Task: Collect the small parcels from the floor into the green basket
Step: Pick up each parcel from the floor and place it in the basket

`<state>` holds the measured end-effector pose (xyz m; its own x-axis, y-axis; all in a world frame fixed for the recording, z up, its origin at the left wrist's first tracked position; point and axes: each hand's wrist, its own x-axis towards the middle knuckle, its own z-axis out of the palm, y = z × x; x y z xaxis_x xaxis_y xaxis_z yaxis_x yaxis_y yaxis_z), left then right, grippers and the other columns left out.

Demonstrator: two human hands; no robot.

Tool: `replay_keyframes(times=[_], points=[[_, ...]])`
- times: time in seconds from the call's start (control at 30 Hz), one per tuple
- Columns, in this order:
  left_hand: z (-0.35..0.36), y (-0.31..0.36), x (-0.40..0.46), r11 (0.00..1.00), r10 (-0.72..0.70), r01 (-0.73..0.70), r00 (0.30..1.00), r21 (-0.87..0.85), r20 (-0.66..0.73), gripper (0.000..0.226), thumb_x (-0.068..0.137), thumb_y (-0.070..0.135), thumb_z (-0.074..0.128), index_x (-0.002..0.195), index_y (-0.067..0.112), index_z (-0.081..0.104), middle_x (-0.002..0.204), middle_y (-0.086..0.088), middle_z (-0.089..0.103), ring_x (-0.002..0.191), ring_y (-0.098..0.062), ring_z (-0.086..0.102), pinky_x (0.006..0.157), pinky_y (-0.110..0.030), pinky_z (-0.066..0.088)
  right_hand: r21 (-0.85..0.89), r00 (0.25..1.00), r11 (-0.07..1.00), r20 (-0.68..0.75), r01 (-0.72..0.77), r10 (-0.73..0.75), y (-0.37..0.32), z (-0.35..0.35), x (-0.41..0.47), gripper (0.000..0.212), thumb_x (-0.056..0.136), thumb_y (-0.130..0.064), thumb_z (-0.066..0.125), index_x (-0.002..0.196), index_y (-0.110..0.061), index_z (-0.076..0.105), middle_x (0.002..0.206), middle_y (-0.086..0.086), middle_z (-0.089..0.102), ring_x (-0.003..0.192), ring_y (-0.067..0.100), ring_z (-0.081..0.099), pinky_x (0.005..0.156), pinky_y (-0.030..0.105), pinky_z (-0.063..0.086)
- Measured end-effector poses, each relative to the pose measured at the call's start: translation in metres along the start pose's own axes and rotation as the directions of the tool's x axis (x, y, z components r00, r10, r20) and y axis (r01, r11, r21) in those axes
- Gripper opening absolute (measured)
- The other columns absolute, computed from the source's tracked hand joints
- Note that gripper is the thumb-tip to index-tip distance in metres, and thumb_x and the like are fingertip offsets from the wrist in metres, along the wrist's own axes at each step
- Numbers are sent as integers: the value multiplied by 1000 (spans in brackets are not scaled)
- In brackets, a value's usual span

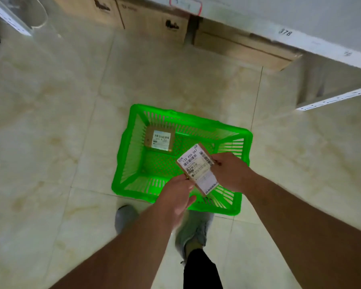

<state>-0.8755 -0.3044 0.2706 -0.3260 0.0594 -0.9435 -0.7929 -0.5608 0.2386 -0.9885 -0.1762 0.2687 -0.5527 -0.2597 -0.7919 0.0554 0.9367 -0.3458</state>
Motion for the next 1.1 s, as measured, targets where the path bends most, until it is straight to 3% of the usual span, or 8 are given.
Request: replay_keyframes(times=[0.17,0.3,0.4,0.5,0.67,0.77,0.93,1.1], points=[[6,-9,97,981,-18,11,999,-194,-35,30,100,2,46,118,16,66,112,2,75,113,-11,63,112,-47,44,-204,999,978,8,51,-50,19,21,99,27,88,-20,47,101,-13,70,97,15,72,74,24,65,52,25,42],[6,-15,164,957,-36,16,997,-290,-62,28,101,3,47,110,20,68,105,5,73,109,-13,63,112,-48,44,-324,997,943,28,74,-68,26,40,160,29,85,-23,49,104,-17,69,99,13,70,85,30,69,60,26,45],[1,-14,200,951,-22,4,998,-309,-57,32,102,4,46,122,18,67,119,1,71,122,-19,60,112,-49,44,-405,993,907,44,118,-109,28,51,197,30,83,-25,47,104,-20,68,101,13,69,86,30,69,63,27,47],[-1,-11,228,935,-25,0,997,-353,-66,31,103,3,46,111,23,69,114,4,70,121,-20,59,110,-49,45,-453,991,882,50,134,-125,30,58,223,26,83,-23,50,101,-20,68,103,11,71,87,30,69,64,28,48],[2,-12,253,909,-15,-8,999,-417,-51,34,103,4,50,121,25,69,127,1,69,123,-21,60,107,-49,48,-443,991,887,33,128,-127,32,65,245,33,89,-18,55,119,-16,66,119,12,69,101,30,68,76,30,54],[4,-11,257,899,-13,-13,998,-438,-56,32,103,4,51,115,26,70,130,0,69,124,-22,61,107,-49,49,-397,990,907,27,139,-140,32,69,247,33,90,-13,53,120,-15,66,118,13,70,101,28,69,81,34,59],[1,-13,252,896,-29,-21,994,-443,-104,30,101,1,50,115,21,68,130,-4,67,125,-25,59,105,-49,51,-218,981,965,-93,148,-172,39,72,233,36,93,-13,50,127,-11,60,128,15,65,112,31,64,84,29,52],[2,-13,212,956,-31,-11,990,-293,-138,51,101,0,49,149,13,43,122,1,57,124,-24,57,106,-49,51,-96,986,994,-148,59,-73,57,68,178,46,98,-15,52,144,-11,52,145,16,56,120,27,61,84,17,45]])
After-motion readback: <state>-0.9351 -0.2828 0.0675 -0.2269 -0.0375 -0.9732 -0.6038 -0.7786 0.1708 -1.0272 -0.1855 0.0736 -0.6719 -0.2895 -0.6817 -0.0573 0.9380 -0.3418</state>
